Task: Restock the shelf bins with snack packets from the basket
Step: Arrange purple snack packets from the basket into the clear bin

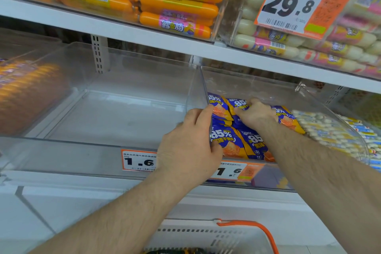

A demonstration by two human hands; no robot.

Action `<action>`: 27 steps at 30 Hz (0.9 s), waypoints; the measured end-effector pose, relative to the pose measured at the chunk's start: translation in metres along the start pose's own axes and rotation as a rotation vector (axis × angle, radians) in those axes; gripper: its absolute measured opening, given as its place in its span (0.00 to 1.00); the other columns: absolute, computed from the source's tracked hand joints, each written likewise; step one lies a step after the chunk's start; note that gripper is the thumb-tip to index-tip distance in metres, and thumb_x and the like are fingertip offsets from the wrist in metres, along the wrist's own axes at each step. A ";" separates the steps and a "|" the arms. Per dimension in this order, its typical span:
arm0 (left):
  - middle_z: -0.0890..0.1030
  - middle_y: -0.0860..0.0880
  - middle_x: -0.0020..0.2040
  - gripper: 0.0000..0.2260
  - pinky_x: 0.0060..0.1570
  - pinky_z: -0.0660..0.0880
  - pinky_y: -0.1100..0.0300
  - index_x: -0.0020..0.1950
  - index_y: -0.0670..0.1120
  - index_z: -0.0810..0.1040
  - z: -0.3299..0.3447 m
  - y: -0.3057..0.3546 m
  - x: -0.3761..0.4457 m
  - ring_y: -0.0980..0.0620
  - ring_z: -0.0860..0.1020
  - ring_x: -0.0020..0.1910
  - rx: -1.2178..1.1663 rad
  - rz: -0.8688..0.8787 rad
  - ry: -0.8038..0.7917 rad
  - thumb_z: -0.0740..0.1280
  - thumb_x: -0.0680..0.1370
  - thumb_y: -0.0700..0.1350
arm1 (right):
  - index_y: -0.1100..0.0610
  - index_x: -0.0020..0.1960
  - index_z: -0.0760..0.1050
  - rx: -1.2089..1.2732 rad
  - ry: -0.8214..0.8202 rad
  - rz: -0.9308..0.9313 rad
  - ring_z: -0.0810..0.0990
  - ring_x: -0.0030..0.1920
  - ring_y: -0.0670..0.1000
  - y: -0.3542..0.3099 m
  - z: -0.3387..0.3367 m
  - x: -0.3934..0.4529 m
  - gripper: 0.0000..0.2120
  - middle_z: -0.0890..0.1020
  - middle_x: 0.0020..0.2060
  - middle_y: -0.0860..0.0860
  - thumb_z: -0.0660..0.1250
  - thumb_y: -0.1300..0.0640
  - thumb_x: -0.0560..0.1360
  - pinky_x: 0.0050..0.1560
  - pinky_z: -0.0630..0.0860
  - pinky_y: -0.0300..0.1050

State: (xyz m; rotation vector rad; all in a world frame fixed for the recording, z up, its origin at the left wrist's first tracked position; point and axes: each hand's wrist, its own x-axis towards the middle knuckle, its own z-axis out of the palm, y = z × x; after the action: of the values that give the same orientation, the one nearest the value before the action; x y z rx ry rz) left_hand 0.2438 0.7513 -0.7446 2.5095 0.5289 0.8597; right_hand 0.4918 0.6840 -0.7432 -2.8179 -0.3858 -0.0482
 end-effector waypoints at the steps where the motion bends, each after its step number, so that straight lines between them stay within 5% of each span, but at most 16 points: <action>1: 0.64 0.57 0.70 0.30 0.51 0.75 0.56 0.76 0.57 0.52 0.000 0.000 0.000 0.52 0.75 0.60 -0.004 0.000 0.001 0.63 0.78 0.54 | 0.48 0.69 0.69 -0.030 0.013 0.006 0.69 0.68 0.62 0.000 -0.001 -0.001 0.29 0.72 0.67 0.60 0.64 0.34 0.75 0.64 0.69 0.57; 22: 0.65 0.57 0.69 0.30 0.53 0.78 0.53 0.76 0.57 0.54 -0.006 0.004 0.004 0.53 0.74 0.61 -0.052 0.002 -0.093 0.65 0.78 0.54 | 0.48 0.70 0.71 -0.078 0.069 0.010 0.63 0.71 0.63 0.001 -0.012 -0.008 0.27 0.67 0.71 0.61 0.63 0.35 0.76 0.69 0.62 0.59; 27: 0.71 0.51 0.63 0.23 0.54 0.77 0.53 0.70 0.47 0.71 -0.014 -0.002 -0.002 0.52 0.73 0.59 -0.260 0.145 0.059 0.65 0.74 0.49 | 0.53 0.56 0.81 0.101 0.299 -0.126 0.74 0.61 0.62 -0.006 -0.037 -0.047 0.18 0.80 0.56 0.58 0.62 0.44 0.73 0.60 0.70 0.54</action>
State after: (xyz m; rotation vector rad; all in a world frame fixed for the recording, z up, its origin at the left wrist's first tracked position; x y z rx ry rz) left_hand 0.2333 0.7559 -0.7363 2.3108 0.2373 0.9897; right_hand 0.4455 0.6665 -0.7098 -2.6286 -0.4782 -0.4568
